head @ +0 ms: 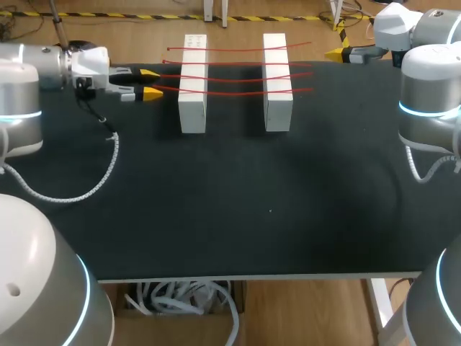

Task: Grab the tape and strap the tape.

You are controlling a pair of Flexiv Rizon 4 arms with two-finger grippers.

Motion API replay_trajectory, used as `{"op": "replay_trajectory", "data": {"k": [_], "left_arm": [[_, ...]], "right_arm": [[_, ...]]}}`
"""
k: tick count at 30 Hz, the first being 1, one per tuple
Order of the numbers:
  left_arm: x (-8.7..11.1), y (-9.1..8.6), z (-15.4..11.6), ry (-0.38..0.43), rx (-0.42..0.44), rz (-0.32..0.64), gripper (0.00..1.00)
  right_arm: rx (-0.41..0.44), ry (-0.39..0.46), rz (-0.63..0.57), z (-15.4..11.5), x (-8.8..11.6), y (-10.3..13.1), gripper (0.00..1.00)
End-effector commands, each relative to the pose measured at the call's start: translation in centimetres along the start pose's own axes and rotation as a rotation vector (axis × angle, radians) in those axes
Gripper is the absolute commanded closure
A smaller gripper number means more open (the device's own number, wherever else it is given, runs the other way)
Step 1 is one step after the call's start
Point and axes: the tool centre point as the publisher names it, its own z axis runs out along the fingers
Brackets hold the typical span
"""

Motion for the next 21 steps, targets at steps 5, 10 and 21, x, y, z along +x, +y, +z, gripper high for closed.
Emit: {"op": "replay_trajectory", "data": {"k": [5, 10, 21], "left_arm": [[-0.18, 0.37, -0.12, 0.023, 0.014, 0.011, 0.61], [-0.13, 0.55, -0.32, 0.028, 0.007, 0.015, 0.64], [0.17, 0.85, -0.40, 0.068, 0.004, 0.017, 0.71]], "right_arm": [[0.000, 0.000, 0.000, -0.01, -0.01, -0.03, 0.00], [0.000, 0.000, 0.000, -0.01, -0.01, -0.03, 0.00], [0.000, 0.000, 0.000, -0.01, -0.01, -0.03, 0.00]]}}
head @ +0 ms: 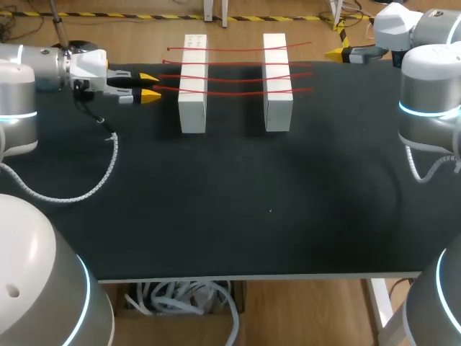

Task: Grab the tape and strap the tape.

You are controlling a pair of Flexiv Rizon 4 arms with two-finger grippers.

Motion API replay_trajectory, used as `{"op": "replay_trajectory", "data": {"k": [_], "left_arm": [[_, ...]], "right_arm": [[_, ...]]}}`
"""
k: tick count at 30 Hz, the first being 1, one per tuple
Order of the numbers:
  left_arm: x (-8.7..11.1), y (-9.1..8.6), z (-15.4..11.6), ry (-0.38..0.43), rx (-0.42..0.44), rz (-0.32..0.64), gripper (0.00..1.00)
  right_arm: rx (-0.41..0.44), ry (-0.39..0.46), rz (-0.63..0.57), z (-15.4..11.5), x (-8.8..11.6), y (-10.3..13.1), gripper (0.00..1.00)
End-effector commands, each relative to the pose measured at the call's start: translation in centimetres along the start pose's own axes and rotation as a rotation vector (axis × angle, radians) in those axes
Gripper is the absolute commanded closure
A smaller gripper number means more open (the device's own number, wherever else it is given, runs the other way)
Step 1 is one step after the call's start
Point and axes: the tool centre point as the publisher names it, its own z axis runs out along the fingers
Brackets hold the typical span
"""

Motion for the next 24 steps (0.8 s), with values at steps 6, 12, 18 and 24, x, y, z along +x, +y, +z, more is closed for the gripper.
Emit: {"op": "replay_trajectory", "data": {"k": [6, 12, 18, 24], "left_arm": [[-0.42, 0.38, -0.27, 0.015, 0.018, -0.006, 0.68], [-0.61, 0.21, -0.18, 0.020, 0.019, 0.001, 0.69], [-0.73, 0.12, -0.21, 0.021, 0.017, 0.002, 0.69], [-0.73, 0.10, -0.09, 0.027, 0.022, -0.002, 0.69]], "right_arm": [[0.000, 0.000, 0.000, -0.01, -0.01, -0.03, 0.00], [0.000, 0.000, 0.000, -0.01, -0.01, -0.03, 0.00], [0.000, 0.000, 0.000, -0.01, -0.01, -0.03, 0.00], [0.000, 0.000, 0.000, -0.01, -0.01, -0.03, 0.00]]}}
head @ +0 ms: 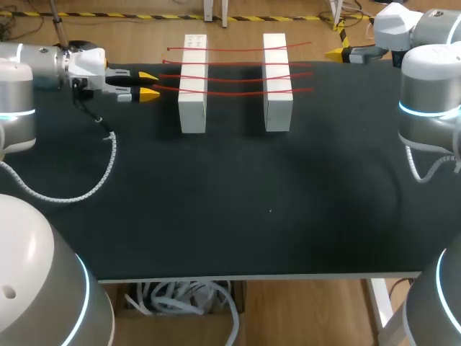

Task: Grab the tape and strap the tape.

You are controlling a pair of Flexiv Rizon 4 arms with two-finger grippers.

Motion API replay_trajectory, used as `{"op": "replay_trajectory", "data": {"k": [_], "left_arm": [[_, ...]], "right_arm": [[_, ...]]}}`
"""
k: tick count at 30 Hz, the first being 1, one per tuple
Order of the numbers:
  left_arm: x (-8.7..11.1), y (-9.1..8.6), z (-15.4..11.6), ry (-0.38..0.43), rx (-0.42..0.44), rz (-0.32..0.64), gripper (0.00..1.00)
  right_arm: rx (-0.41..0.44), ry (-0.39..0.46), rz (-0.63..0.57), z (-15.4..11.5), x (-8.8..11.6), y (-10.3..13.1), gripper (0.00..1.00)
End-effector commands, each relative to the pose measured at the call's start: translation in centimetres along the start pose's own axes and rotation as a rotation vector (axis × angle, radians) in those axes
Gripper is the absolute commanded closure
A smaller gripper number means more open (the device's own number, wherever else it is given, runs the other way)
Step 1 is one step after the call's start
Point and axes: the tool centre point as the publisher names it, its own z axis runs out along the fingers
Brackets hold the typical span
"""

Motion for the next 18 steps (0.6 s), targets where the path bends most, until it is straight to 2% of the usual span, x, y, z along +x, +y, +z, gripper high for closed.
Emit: {"op": "replay_trajectory", "data": {"k": [1, 9, 11, 14, 18], "left_arm": [[-0.25, 0.18, 0.08, 0.011, 0.006, 0.001, 0.69], [-0.34, 0.29, 0.10, 0.015, 0.002, -0.002, 0.73], [-0.34, 0.32, 0.10, 0.017, 0.001, -0.002, 0.77], [-0.34, 0.36, 0.13, 0.018, 0.001, -0.003, 0.73], [-0.33, 0.34, 0.29, 0.025, 0.003, 0.001, 0.80]], "right_arm": [[0.000, 0.000, 0.000, -0.01, -0.01, -0.03, 0.00], [0.000, 0.000, 0.000, -0.01, -0.01, -0.03, 0.00], [0.000, 0.000, 0.000, -0.01, -0.01, -0.03, 0.00], [0.000, 0.000, 0.000, -0.01, -0.01, -0.03, 0.00], [0.000, 0.000, 0.000, -0.01, -0.01, -0.03, 0.00]]}}
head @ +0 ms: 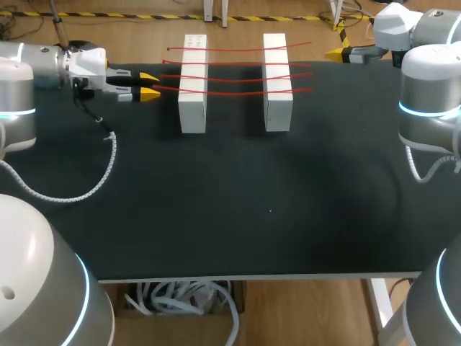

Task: Grab the tape and strap the tape.

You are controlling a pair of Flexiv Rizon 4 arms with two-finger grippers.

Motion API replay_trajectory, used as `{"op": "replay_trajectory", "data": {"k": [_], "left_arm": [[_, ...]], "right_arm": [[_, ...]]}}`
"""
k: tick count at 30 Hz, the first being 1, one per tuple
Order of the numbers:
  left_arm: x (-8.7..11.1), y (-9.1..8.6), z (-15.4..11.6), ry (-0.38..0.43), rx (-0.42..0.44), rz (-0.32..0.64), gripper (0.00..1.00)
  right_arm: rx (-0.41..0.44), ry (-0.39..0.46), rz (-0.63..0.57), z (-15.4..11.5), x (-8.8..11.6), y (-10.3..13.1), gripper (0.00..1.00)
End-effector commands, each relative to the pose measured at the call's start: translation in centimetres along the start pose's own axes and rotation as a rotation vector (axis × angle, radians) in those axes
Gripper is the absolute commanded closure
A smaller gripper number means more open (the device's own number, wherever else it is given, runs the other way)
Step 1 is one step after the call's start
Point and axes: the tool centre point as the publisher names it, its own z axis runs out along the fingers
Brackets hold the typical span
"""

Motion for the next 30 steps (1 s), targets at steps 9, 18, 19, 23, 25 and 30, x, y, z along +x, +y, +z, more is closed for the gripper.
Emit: {"op": "replay_trajectory", "data": {"k": [9, 18, 19, 23, 25, 30], "left_arm": [[-0.31, 0.14, 0.13, 0.010, 0.004, 0.001, 0.88], [-0.23, 0.11, 0.14, 0.011, 0.001, 0.001, 0.98], [-0.23, 0.10, 0.14, 0.012, 0.000, 0.001, 1.00], [-0.20, 0.03, 0.15, 0.025, 0.001, 0.005, 1.00], [-0.18, -0.02, 0.15, 0.024, -0.002, 0.005, 1.00], [-0.10, -0.28, 0.23, 0.041, -0.008, 0.014, 1.00]], "right_arm": [[0.000, 0.000, 0.000, -0.01, -0.01, -0.03, 0.00], [0.000, 0.000, 0.000, -0.01, -0.01, -0.03, 0.00], [0.000, 0.000, 0.000, -0.01, -0.01, -0.03, 0.00], [0.000, 0.000, 0.000, -0.01, -0.01, -0.03, 0.00], [0.000, 0.000, 0.000, -0.01, -0.01, -0.03, 0.00], [0.000, 0.000, 0.000, -0.01, -0.01, -0.03, 0.00]]}}
